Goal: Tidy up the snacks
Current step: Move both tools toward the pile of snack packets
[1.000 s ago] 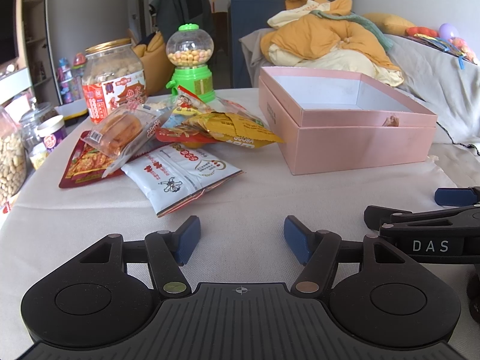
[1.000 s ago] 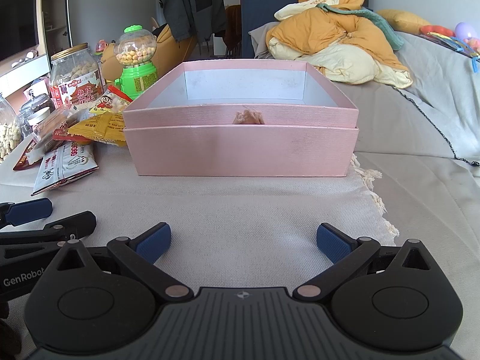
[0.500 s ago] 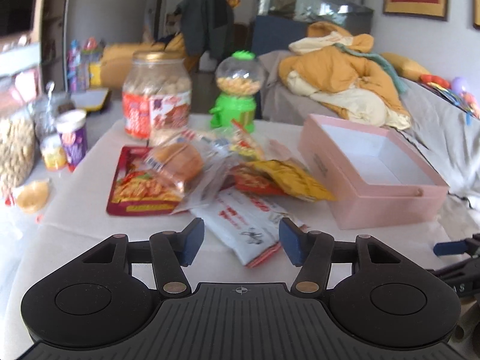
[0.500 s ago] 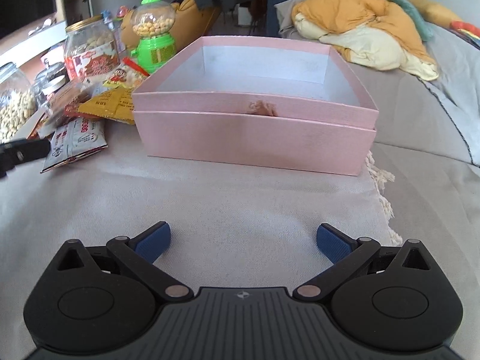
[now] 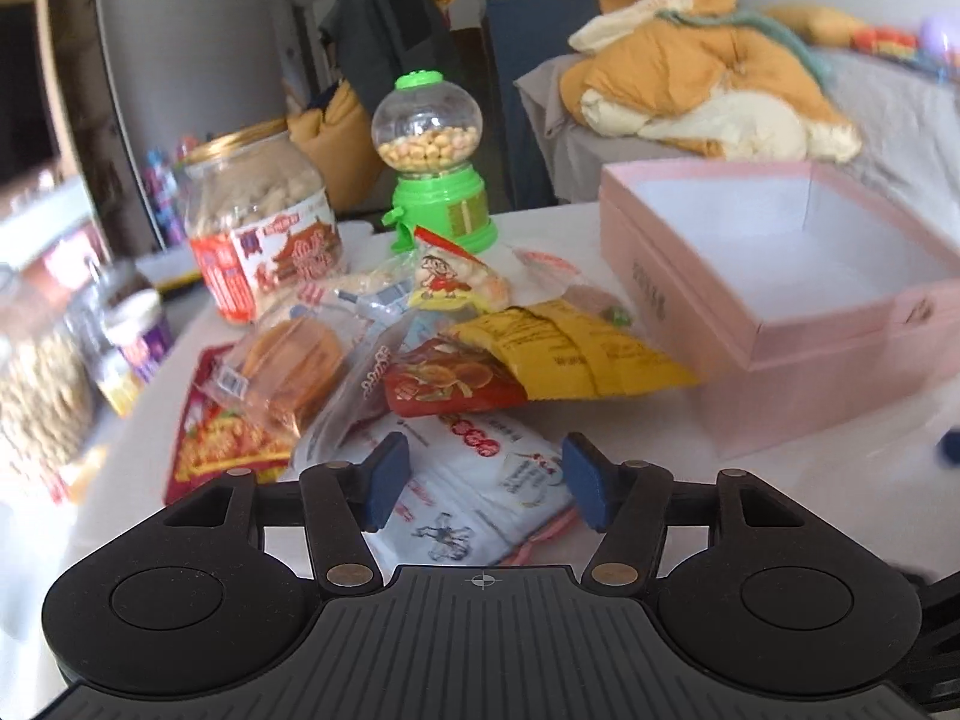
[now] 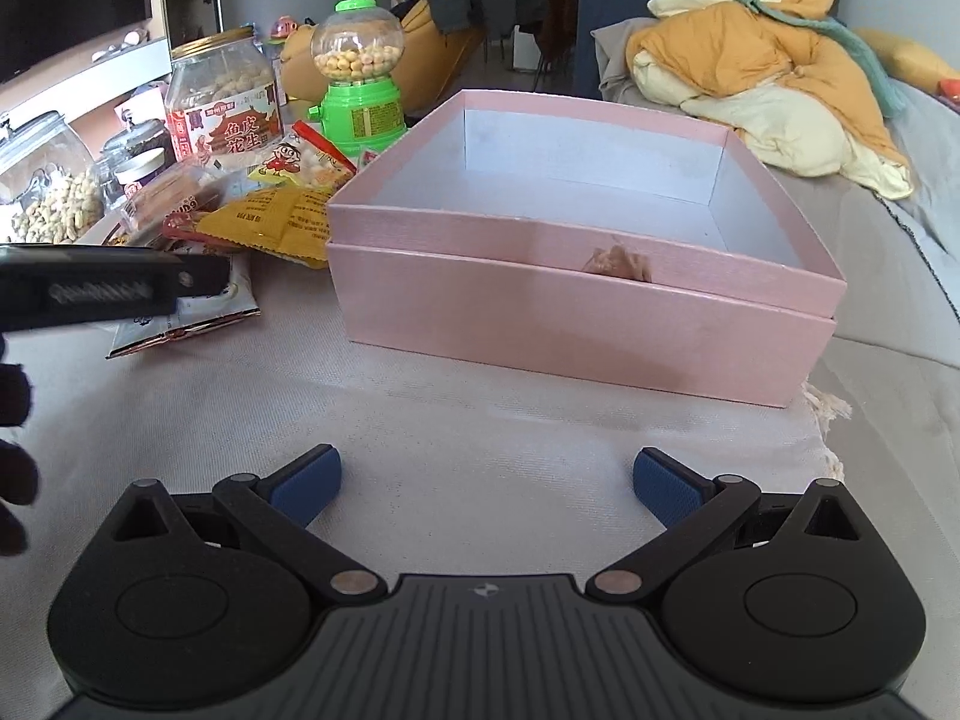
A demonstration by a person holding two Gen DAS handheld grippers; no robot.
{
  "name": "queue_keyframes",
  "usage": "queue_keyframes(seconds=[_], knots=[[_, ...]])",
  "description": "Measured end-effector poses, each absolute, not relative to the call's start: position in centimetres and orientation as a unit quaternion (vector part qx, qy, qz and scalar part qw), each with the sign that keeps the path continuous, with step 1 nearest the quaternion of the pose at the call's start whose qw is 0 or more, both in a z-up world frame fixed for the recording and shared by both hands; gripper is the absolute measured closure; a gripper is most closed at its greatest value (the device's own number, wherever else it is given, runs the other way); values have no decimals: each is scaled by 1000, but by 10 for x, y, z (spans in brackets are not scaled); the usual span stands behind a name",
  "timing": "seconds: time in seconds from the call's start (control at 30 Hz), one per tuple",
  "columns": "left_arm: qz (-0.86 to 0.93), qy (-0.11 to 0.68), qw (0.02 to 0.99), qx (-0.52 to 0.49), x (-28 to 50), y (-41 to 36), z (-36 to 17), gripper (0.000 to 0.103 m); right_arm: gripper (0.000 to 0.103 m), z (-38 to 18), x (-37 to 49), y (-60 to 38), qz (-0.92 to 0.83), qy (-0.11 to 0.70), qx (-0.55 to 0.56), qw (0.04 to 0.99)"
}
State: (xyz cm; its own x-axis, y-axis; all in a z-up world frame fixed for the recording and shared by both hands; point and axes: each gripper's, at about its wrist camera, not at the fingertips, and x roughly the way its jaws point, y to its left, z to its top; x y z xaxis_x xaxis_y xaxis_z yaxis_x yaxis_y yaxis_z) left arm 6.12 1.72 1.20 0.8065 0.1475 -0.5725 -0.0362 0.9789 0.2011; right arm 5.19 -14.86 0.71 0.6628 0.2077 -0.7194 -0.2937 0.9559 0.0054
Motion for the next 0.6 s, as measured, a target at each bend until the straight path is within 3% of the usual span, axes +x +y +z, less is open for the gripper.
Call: queue_keyframes(seconds=[0.2, 0.43, 0.6], knots=[[75, 298, 947, 93, 46, 53, 11, 31, 0, 6, 48, -151, 139, 384, -51, 911], [70, 338, 934, -93, 50, 118, 12, 23, 0, 6, 49, -150, 135, 383, -49, 913], [89, 335, 934, -88, 64, 124, 9, 15, 0, 7, 50, -151, 140, 392, -49, 908]])
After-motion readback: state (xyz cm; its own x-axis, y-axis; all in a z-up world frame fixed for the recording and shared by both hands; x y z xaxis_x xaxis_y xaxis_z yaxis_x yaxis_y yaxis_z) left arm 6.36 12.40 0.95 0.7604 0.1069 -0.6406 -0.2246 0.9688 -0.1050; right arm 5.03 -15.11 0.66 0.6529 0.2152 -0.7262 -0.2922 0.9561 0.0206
